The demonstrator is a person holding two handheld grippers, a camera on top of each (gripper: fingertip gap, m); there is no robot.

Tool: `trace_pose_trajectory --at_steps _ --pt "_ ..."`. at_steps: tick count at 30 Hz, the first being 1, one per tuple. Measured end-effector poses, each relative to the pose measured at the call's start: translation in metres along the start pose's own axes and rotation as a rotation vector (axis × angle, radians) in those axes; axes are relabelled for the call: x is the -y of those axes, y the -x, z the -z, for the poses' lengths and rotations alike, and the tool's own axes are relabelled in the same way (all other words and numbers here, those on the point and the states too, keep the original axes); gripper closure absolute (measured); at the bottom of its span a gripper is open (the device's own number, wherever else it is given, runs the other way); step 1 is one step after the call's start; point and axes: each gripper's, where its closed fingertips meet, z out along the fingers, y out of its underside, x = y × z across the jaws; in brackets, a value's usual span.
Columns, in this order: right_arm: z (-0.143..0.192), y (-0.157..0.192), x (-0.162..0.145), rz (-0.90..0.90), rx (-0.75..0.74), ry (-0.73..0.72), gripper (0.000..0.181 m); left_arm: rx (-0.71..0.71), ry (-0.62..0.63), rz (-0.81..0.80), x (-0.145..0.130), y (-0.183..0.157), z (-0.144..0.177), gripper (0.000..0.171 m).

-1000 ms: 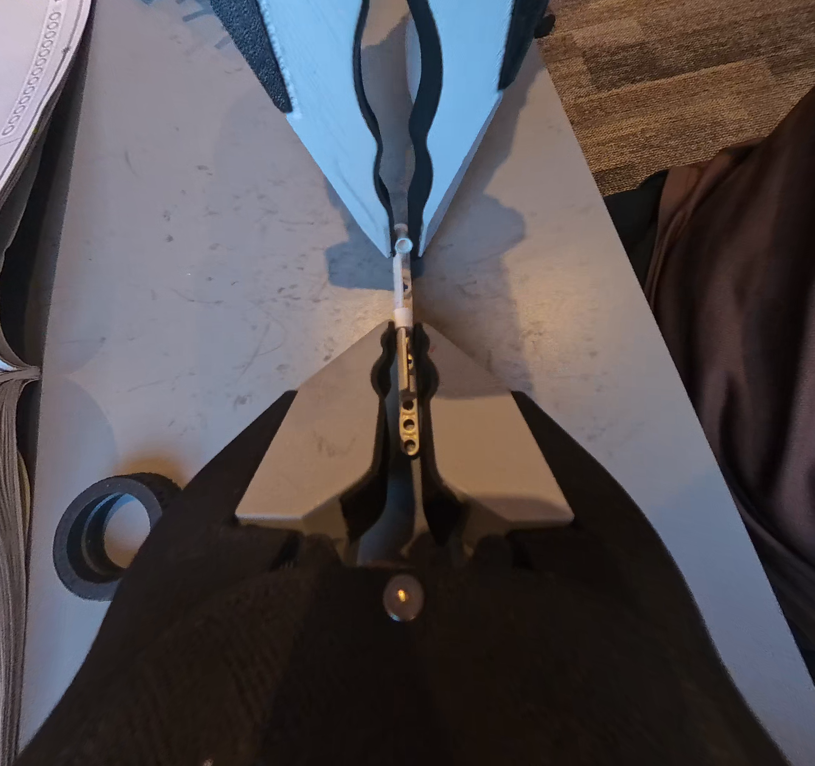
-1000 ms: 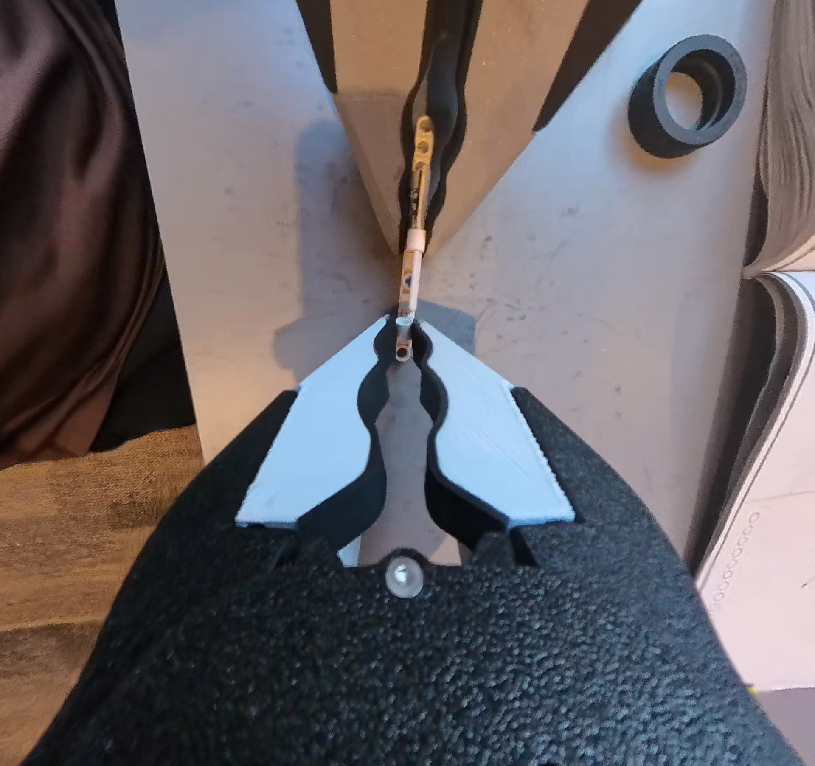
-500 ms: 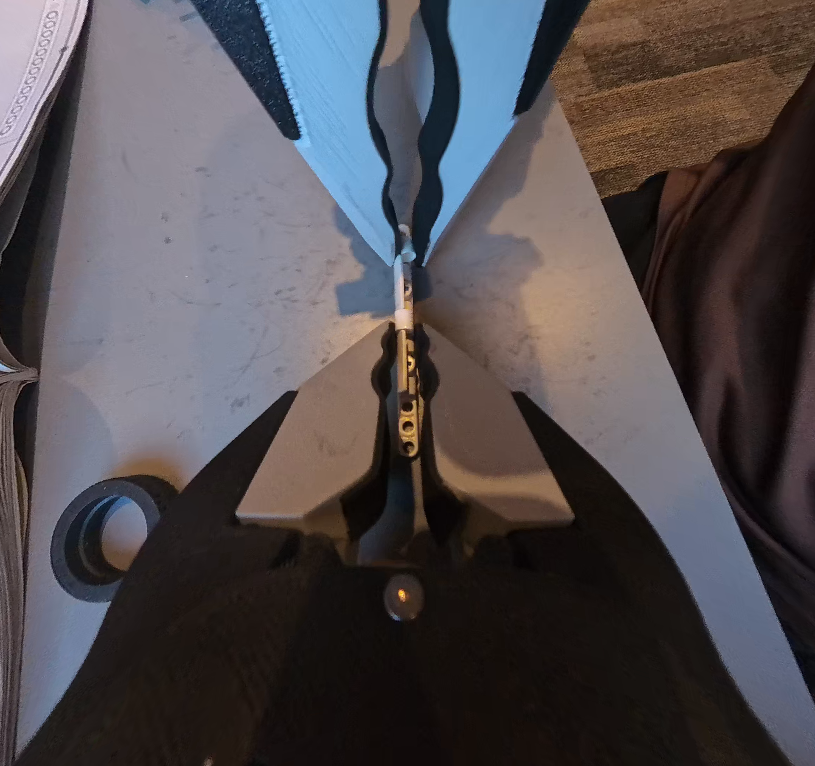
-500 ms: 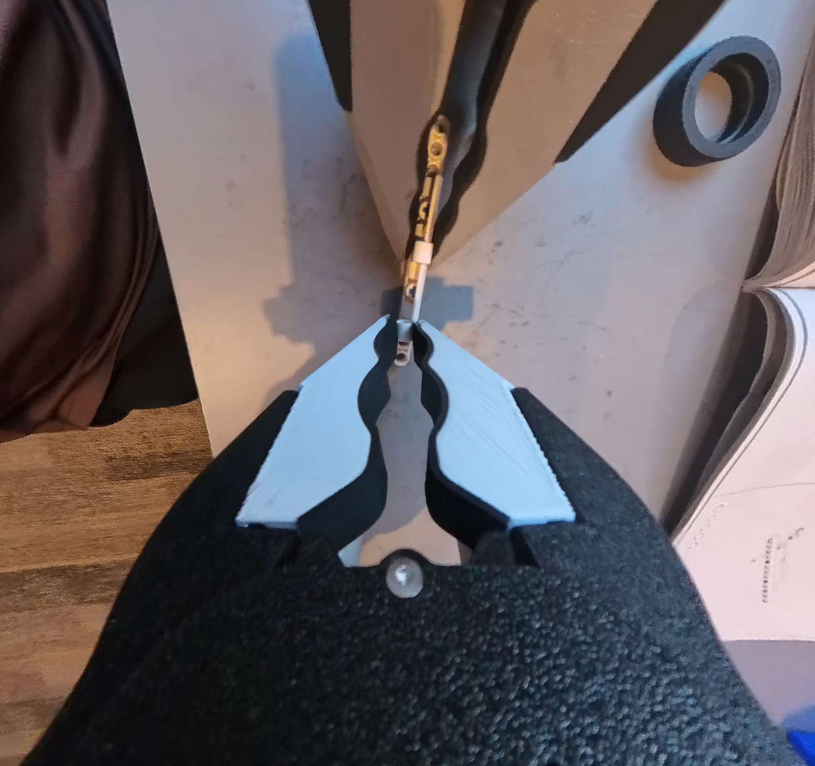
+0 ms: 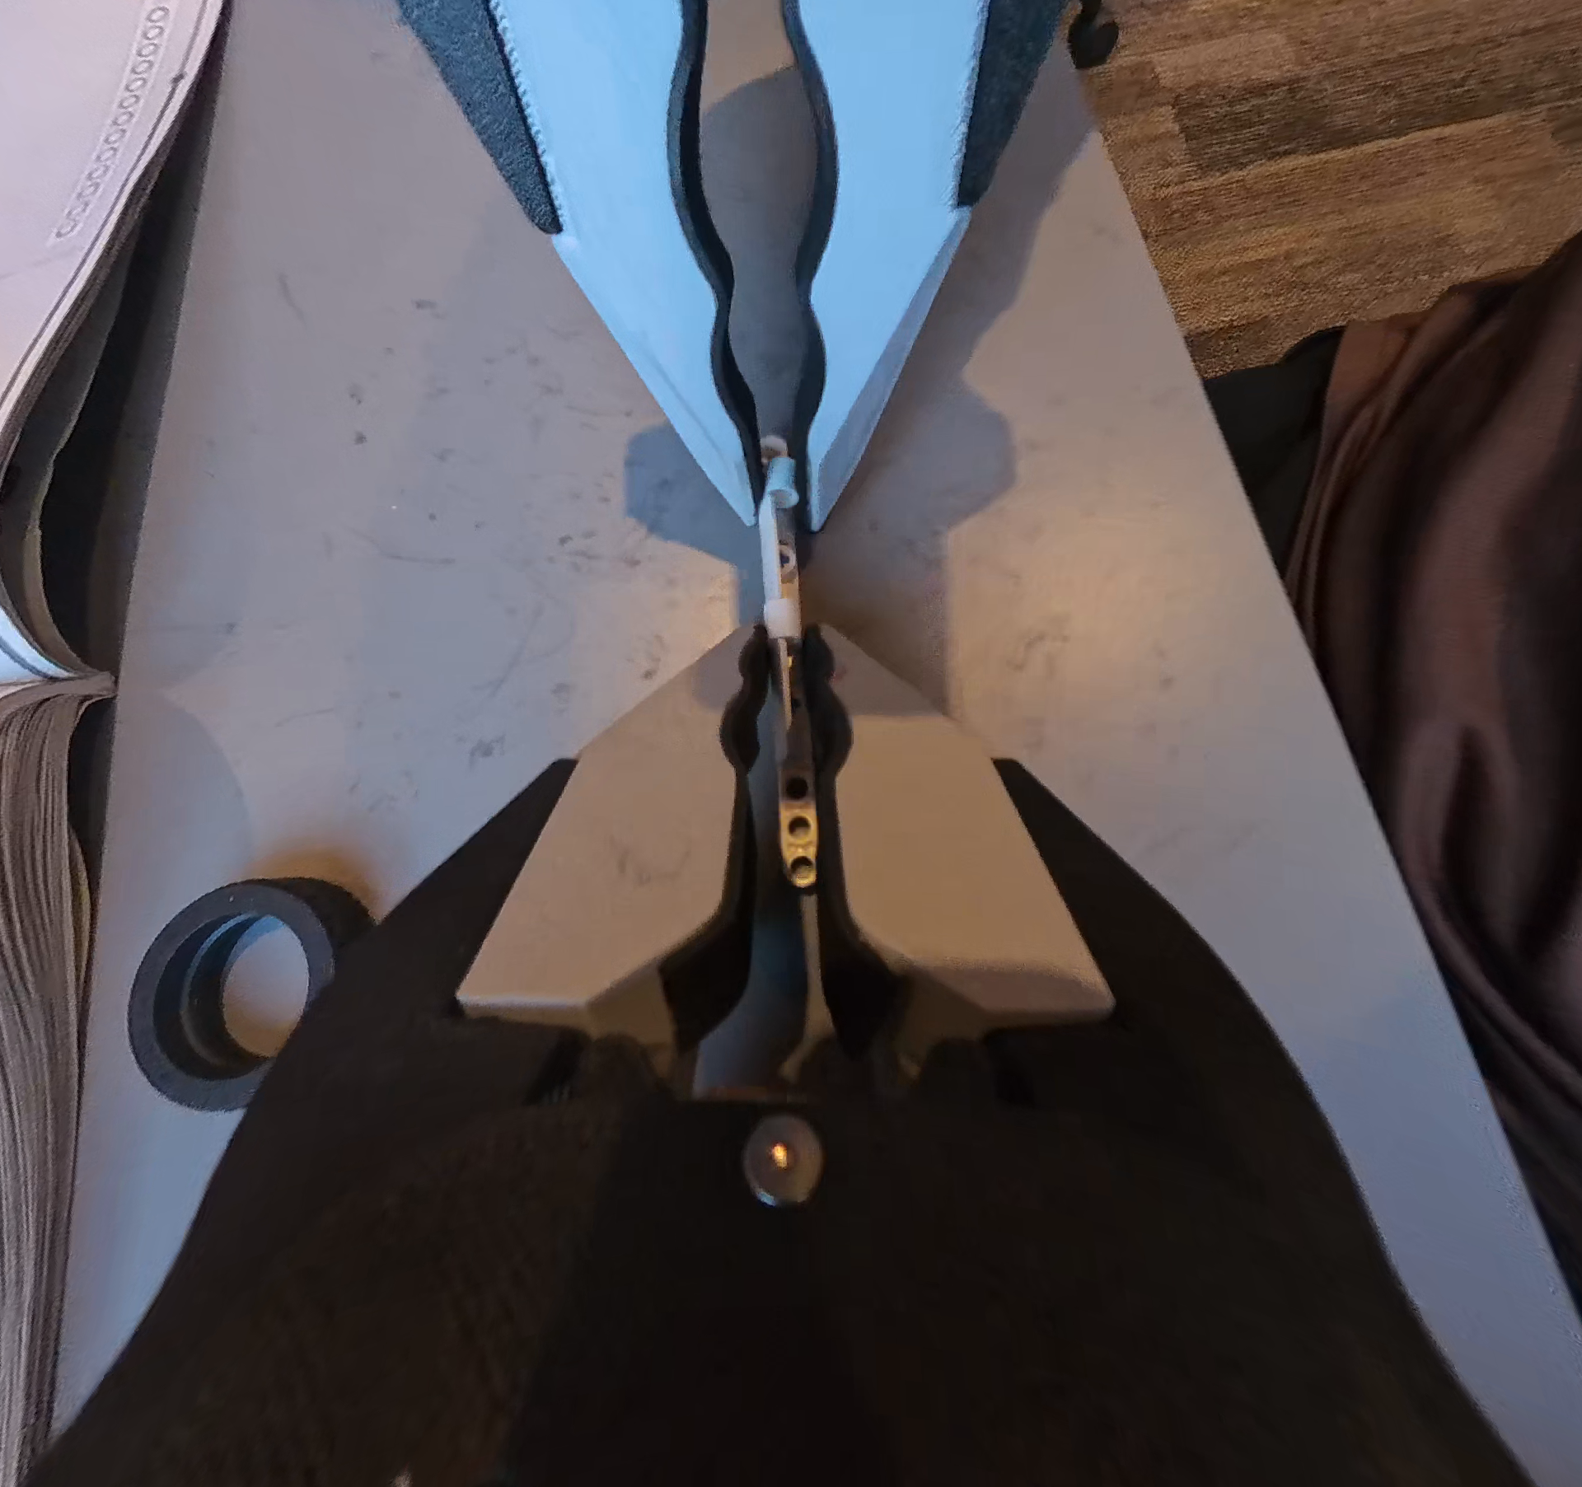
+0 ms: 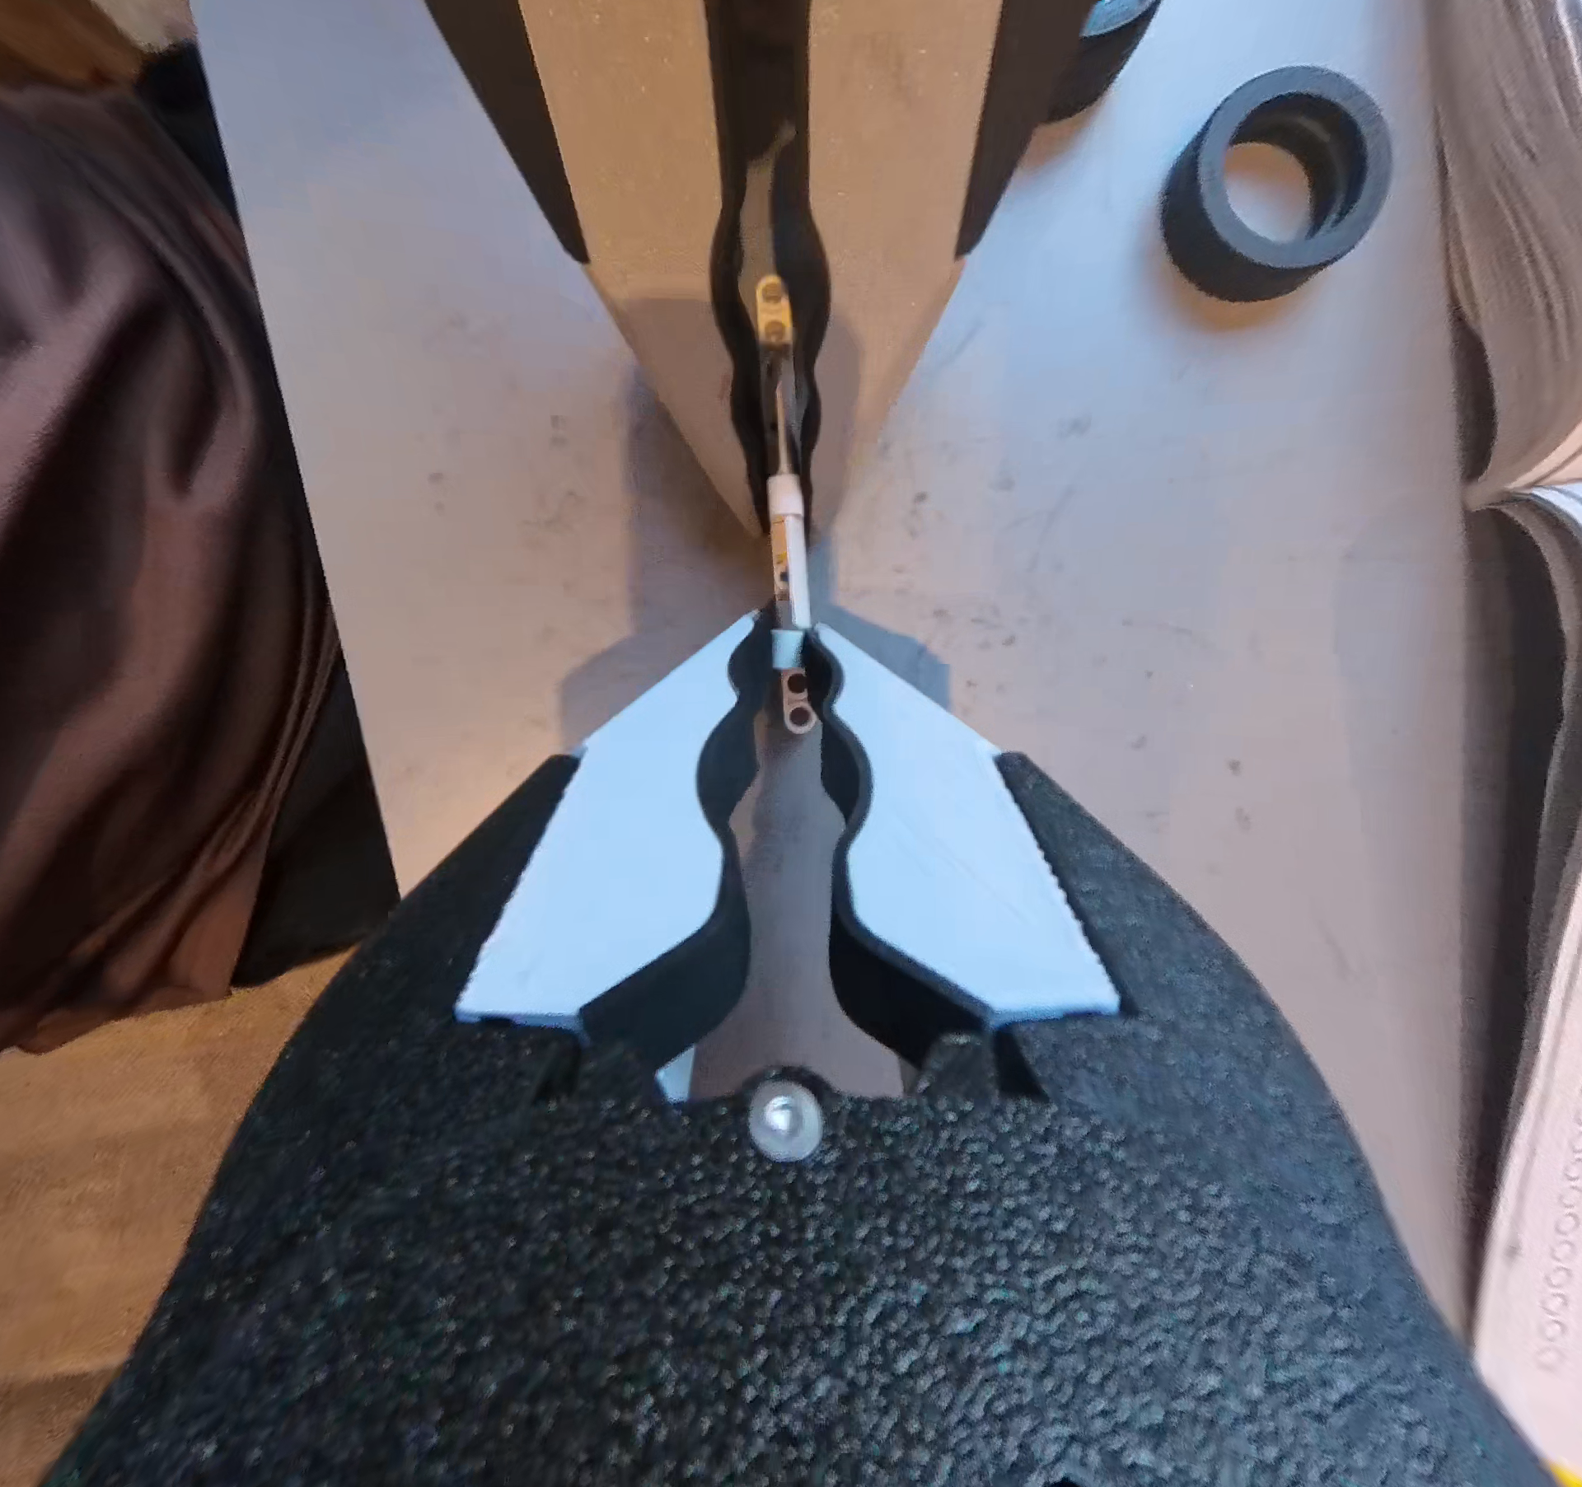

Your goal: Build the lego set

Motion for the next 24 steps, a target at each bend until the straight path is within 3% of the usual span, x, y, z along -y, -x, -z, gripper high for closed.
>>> trace_pose_trajectory --at_steps 6,13,24 --pt "0.002 -0.001 -0.003 -0.195 0.086 -0.175 0.171 -0.011 -0.003 0.020 0.001 0.000 -0.001 0.166" --pt "0.003 -0.004 -0.013 -0.064 -0.071 -0.195 0.173 -0.006 -0.004 0.026 0.003 0.001 -0.002 0.166" --pt "0.015 -0.005 -0.013 -0.122 -0.189 -0.318 0.172 0.012 -0.008 -0.020 0.005 -0.004 -0.003 0.161"
